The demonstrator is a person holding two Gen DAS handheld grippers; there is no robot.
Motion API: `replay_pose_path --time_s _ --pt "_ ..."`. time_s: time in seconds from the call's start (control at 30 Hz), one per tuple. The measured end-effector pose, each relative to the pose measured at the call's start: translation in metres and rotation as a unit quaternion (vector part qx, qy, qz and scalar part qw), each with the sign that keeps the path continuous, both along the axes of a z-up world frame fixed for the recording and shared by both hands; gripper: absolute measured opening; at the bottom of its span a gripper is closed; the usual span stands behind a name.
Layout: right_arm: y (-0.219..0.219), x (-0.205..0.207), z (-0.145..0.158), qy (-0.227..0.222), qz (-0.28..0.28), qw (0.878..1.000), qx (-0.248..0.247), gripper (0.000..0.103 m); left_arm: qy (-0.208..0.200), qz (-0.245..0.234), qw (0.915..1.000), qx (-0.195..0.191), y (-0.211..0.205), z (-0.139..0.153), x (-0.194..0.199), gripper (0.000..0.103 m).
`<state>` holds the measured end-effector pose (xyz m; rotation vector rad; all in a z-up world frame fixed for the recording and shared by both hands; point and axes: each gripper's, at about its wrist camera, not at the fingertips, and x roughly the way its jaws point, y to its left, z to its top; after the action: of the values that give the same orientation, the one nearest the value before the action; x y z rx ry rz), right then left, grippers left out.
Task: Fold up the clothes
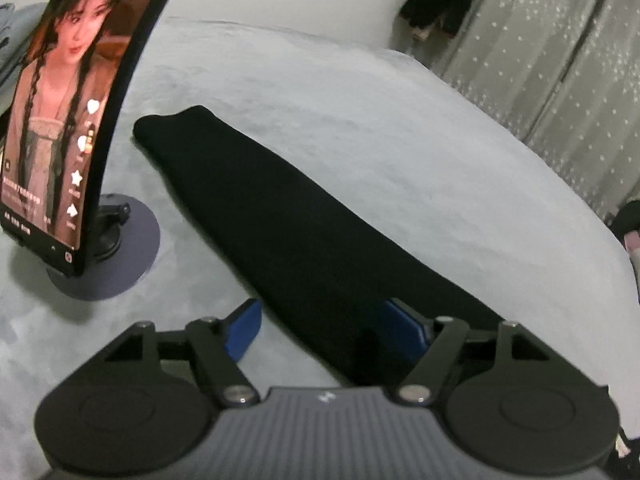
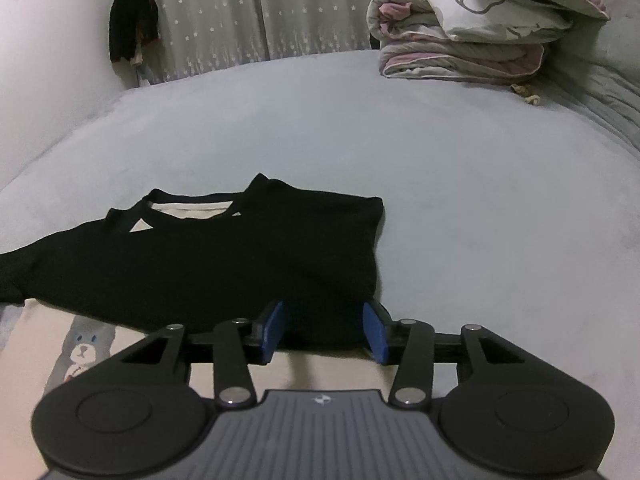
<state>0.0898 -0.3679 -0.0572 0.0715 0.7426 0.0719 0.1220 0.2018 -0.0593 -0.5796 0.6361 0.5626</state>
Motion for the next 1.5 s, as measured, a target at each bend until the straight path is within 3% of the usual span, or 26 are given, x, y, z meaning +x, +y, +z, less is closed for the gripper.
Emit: replay_pose_path --time_s 0.1,0.33,0.53,0.7,0.77,0.87,1.07,1.27,1.5 --pt "0.002 0.001 -0.001 0.001 0.002 1.000 -0.001 0.047 -0.006 0.007 0.9999 0.007 0.001 -0.003 0.002 0.079" --pt "0.005 0.001 -0.001 -0.001 0.007 1.000 0.001 0.047 -0.022 0.033 0.9990 0.019 0.003 -0.006 0.008 0.081" --pt "0.008 0.002 -0.003 0.004 0.014 1.000 0.001 0.047 -0.040 0.043 0.9980 0.025 0.007 -0.011 0.014 0.073" --pt "0.011 0.003 -0.004 0.003 0.018 1.000 0.004 0.047 -0.042 0.050 0.9971 0.039 0.008 -0.012 0.018 0.052" --pt "0.013 0.003 -0.004 0.003 0.021 1.000 0.003 0.047 -0.041 0.051 0.9968 0.046 0.006 -0.011 0.018 0.032" --pt "0.014 0.002 -0.003 0.002 0.023 1.000 0.002 0.047 -0.040 0.049 0.9969 0.047 0.006 -0.010 0.018 0.013" --pt "0.014 0.002 -0.001 -0.004 0.022 1.000 0.006 0.047 -0.096 0.037 0.9945 0.021 0.005 0.005 0.006 0.009" --pt "0.013 0.003 0.002 -0.008 0.020 1.000 0.011 0.047 -0.182 -0.010 0.9828 -0.027 -0.001 0.028 -0.007 0.009" --pt "0.012 0.000 0.008 -0.017 0.019 0.999 0.023 0.047 -0.259 -0.114 0.9561 -0.077 -0.021 0.058 -0.016 0.009"
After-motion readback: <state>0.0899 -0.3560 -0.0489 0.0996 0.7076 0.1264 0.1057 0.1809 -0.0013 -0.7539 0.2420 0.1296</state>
